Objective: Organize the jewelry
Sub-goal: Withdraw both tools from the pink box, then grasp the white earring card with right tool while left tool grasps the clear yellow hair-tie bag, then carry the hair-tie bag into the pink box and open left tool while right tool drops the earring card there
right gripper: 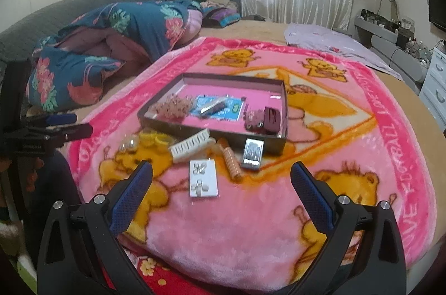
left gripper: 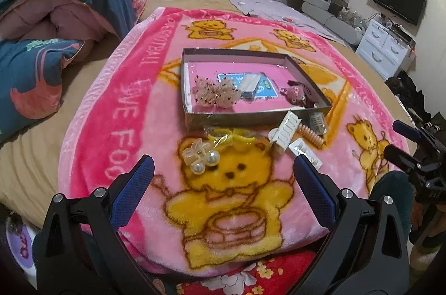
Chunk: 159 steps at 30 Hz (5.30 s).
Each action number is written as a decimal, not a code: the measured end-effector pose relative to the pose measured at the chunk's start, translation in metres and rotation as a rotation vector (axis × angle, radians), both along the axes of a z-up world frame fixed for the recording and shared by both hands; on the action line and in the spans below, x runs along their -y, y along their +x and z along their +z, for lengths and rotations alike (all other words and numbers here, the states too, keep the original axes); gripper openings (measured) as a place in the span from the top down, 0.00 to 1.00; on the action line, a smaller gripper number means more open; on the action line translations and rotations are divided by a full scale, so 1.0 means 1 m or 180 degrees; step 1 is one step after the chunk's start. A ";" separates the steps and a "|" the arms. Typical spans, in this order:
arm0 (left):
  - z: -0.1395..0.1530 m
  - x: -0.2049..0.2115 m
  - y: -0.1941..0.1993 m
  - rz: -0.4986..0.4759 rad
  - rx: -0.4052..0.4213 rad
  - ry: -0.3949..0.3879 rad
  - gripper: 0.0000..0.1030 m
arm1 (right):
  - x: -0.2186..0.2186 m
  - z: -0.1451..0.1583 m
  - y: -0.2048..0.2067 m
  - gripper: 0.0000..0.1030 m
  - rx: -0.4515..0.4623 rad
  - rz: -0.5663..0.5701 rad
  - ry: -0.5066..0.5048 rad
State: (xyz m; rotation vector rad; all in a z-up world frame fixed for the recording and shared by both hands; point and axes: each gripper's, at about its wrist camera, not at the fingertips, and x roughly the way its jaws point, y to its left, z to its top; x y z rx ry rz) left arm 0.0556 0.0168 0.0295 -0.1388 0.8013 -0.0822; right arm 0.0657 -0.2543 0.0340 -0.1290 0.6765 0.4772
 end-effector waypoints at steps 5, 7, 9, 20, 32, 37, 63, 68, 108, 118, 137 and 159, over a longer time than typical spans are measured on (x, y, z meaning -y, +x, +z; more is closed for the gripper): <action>-0.008 0.000 -0.002 -0.0012 -0.0066 0.0059 0.09 | -0.004 -0.009 -0.001 0.04 -0.0047 0.0027 -0.0042; -0.012 0.000 -0.003 -0.0015 -0.0096 0.0076 0.09 | -0.005 -0.011 -0.002 0.04 -0.0060 0.0044 -0.0049; -0.016 0.000 -0.003 -0.0013 -0.0127 0.0088 0.09 | -0.007 -0.014 -0.001 0.04 -0.0074 0.0061 -0.0065; -0.044 -0.001 0.011 -0.0010 -0.0314 0.0120 0.09 | -0.019 -0.035 0.009 0.04 -0.0212 0.0123 -0.0133; -0.057 -0.001 0.035 -0.0021 -0.0313 0.0124 0.09 | -0.033 -0.066 0.026 0.04 -0.0400 0.0195 -0.0226; -0.053 0.013 0.055 -0.0193 -0.0254 0.0248 0.09 | -0.040 -0.076 0.034 0.04 -0.0421 0.0218 -0.0288; -0.091 0.031 0.117 -0.0399 -0.0548 0.0230 0.20 | -0.069 -0.109 0.067 0.23 -0.0550 0.0312 -0.0435; -0.089 0.032 0.116 -0.0394 -0.0524 0.0220 0.30 | -0.057 -0.105 0.066 0.61 -0.0562 0.0290 -0.0319; -0.099 0.057 0.111 -0.0874 -0.0505 0.0864 0.49 | 0.015 -0.055 0.051 0.62 -0.0399 -0.0110 0.0344; -0.080 0.049 0.103 -0.0858 -0.0441 0.0677 0.72 | 0.023 -0.044 0.062 0.62 -0.0332 -0.0160 0.0421; 0.012 0.042 0.120 -0.0726 0.0124 0.0325 0.72 | 0.021 0.016 0.101 0.62 0.0035 -0.0103 0.0501; 0.004 0.059 0.181 -0.0786 0.0073 -0.0102 0.72 | 0.002 0.064 0.172 0.62 0.0267 -0.0089 0.0628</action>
